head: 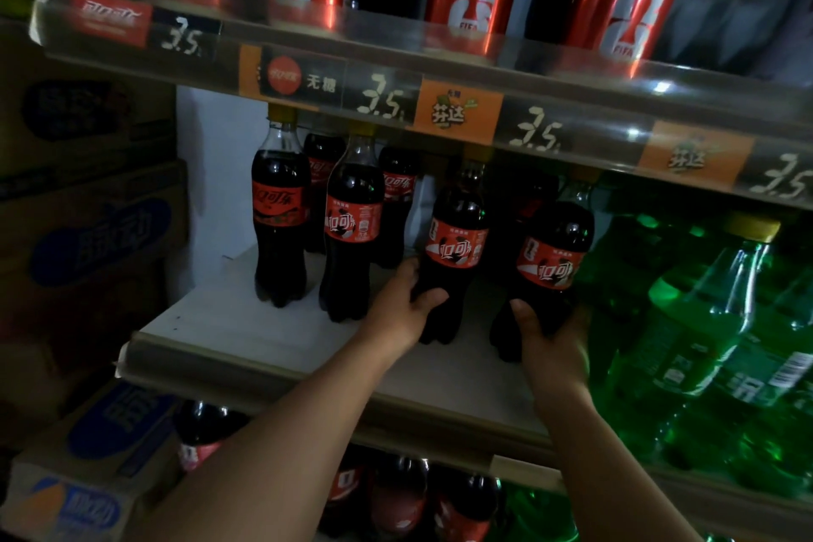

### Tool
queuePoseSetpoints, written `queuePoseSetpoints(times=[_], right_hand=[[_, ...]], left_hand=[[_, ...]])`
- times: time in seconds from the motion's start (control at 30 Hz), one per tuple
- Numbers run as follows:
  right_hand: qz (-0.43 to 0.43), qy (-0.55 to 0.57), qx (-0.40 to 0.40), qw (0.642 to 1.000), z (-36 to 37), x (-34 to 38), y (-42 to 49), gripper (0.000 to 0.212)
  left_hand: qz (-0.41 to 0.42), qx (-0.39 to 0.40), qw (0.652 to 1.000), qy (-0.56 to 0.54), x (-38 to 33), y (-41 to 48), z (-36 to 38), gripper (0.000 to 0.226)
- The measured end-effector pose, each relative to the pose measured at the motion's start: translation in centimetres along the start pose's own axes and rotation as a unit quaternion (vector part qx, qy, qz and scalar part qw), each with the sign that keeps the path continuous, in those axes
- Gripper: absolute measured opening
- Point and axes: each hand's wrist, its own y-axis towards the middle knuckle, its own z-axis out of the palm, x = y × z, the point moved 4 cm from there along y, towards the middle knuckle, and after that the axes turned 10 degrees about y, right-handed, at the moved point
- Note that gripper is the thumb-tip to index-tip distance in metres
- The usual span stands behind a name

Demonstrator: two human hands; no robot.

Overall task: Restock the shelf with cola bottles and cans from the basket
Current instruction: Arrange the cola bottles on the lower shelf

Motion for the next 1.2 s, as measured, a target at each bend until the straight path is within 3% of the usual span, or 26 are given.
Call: queuePoseSetpoints(times=[0.6,0.77,0.93,1.07,1.2], right_hand=[[-0.009,-0.013,0.003,1.000,0.2,-0.2,0.4,0.072],[0.000,-0.027,0.018,0.999,0.2,-0.2,-0.1,0.070],[0.015,-0.054,0.018,0.998,-0.4,-0.2,-1.1,0.079],[0.002,-0.082,0.024,0.996,-0.3,0.7,-2.7,0.069],[-0.023,-0.106,0.003,0.994,0.1,1.5,-3.7,0.073]], left_hand=[[0.008,-0.005,1.000,-0.016,0.3,0.0,0.4,0.048],[0.015,-0.017,0.999,0.023,0.2,-0.6,0.3,0.052],[0.018,-0.104,0.994,0.036,0.0,-2.5,-1.1,0.045],[0.049,-0.225,0.972,0.053,0.1,-4.6,-4.3,0.028],[0.019,-0.329,0.938,0.108,2.0,-4.6,-7.9,0.044]])
